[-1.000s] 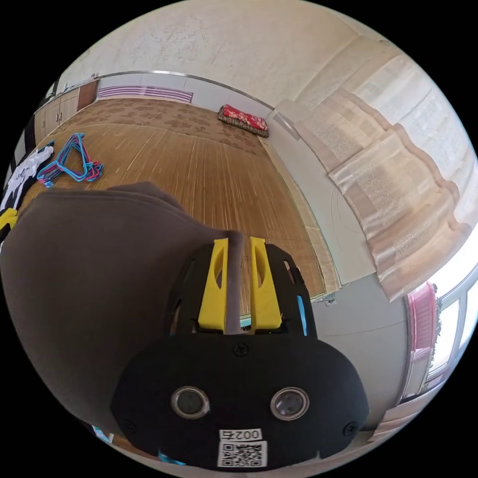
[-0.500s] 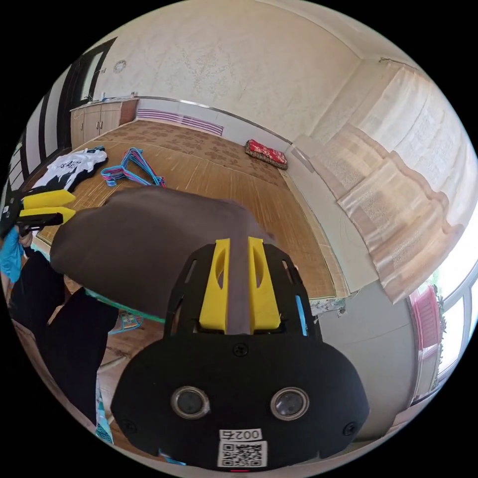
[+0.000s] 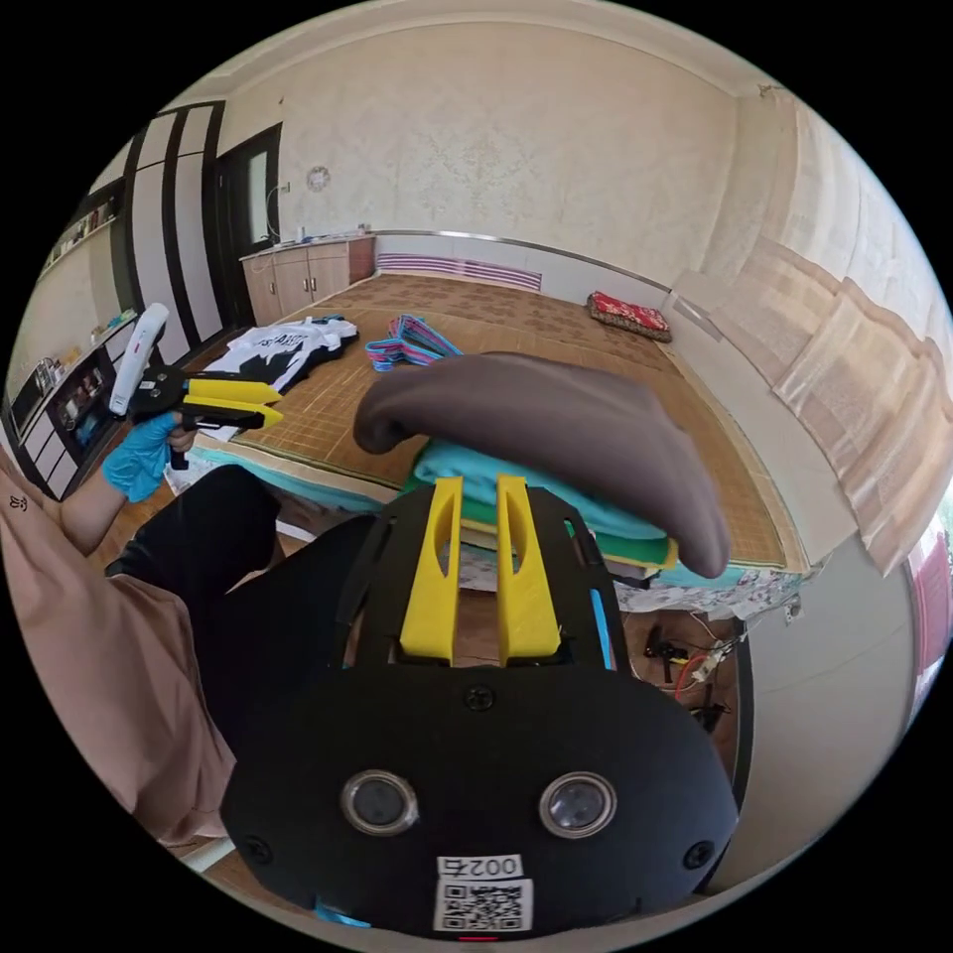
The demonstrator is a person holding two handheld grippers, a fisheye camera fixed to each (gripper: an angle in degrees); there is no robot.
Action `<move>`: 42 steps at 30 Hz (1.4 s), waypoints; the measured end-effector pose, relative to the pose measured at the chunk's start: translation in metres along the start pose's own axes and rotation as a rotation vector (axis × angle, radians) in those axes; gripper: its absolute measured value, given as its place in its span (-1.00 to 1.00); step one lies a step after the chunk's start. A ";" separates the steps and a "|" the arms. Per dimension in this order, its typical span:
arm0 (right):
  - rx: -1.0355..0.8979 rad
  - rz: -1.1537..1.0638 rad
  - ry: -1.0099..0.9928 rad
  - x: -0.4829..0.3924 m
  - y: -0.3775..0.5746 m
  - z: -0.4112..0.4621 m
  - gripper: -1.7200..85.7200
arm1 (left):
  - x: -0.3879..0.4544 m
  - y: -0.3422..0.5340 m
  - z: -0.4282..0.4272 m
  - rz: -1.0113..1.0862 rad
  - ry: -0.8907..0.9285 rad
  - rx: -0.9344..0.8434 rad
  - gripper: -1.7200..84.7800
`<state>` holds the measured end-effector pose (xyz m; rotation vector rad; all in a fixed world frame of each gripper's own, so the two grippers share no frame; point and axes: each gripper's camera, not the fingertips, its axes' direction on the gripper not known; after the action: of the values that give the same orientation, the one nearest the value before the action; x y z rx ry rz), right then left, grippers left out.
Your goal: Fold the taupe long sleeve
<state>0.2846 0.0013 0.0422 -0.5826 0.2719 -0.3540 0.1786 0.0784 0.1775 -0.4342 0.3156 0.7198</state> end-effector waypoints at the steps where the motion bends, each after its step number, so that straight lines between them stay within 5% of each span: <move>1: 0.000 -0.004 -0.033 -0.019 0.001 -0.001 -0.82 | -0.006 0.015 -0.003 -0.025 -0.007 -0.007 -0.82; 24: -0.015 -0.163 -0.344 -0.310 -0.086 -0.004 -0.82 | -0.049 0.181 -0.053 -0.421 -0.166 -0.040 -0.85; 42: -0.106 -0.089 -0.124 -0.399 -0.154 -0.044 -0.97 | -0.067 0.207 -0.055 -0.514 -0.337 -0.060 -0.94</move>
<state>-0.1296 0.0189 0.1553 -0.7199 0.1461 -0.3891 -0.0197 0.1528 0.1020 -0.4197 -0.1359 0.2891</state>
